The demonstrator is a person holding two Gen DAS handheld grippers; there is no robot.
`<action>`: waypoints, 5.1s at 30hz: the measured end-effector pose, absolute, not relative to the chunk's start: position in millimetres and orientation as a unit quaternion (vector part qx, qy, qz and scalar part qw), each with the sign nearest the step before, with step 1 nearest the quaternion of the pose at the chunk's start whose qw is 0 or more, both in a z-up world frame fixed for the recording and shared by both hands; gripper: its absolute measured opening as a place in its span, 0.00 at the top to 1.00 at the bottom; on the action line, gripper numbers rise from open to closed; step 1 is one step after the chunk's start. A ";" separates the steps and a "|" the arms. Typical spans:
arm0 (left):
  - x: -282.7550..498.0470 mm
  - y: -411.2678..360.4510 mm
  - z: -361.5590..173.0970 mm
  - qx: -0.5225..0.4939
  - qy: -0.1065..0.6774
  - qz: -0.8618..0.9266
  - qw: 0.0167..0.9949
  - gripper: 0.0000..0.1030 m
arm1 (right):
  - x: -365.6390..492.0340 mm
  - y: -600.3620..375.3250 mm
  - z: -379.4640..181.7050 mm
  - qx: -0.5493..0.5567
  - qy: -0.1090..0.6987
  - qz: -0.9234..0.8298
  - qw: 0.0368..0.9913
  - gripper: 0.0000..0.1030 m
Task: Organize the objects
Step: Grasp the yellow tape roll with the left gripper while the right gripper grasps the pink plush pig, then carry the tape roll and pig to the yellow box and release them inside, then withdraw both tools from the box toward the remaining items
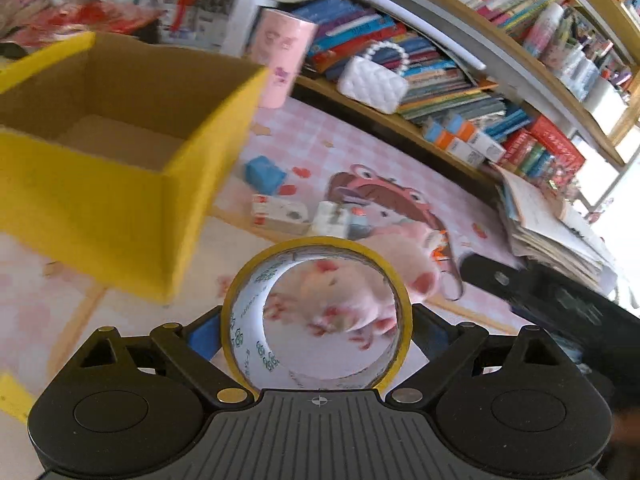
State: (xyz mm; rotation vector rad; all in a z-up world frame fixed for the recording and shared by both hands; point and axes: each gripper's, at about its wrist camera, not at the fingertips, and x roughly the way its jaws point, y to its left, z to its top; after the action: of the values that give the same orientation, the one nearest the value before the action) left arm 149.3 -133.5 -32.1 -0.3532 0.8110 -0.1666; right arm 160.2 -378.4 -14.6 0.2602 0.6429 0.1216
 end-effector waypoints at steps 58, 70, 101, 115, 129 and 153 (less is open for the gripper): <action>-1.1 151.8 -5.2 -0.203 0.329 -0.046 0.921 0.08 | -6.3 -75.1 -0.7 0.020 0.357 0.111 0.927 0.38; 5.0 165.2 1.1 -0.202 0.312 -0.054 0.927 0.08 | 1.7 -60.9 4.7 0.016 0.351 0.108 0.930 0.38; 199.1 86.5 37.9 -0.100 0.268 -0.072 0.956 0.07 | 197.8 -91.4 27.2 -0.061 0.259 0.135 0.954 0.39; 235.9 61.9 4.4 -0.034 0.341 -0.019 0.939 0.07 | 257.7 -85.5 -5.5 -0.119 0.325 0.232 0.909 0.41; 217.8 69.4 19.5 -0.077 0.307 -0.007 0.949 0.05 | 257.0 -87.9 4.3 -0.127 0.296 0.240 0.916 0.22; 49.7 73.6 12.5 -0.068 0.304 0.026 0.950 0.03 | 61.5 -117.1 8.7 -0.054 0.283 0.089 0.953 0.16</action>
State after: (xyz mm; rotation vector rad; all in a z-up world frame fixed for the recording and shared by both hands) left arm 49.7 73.6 12.5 -0.1376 0.6183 0.0534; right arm 61.5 -117.1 8.7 -0.1088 0.5756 0.1798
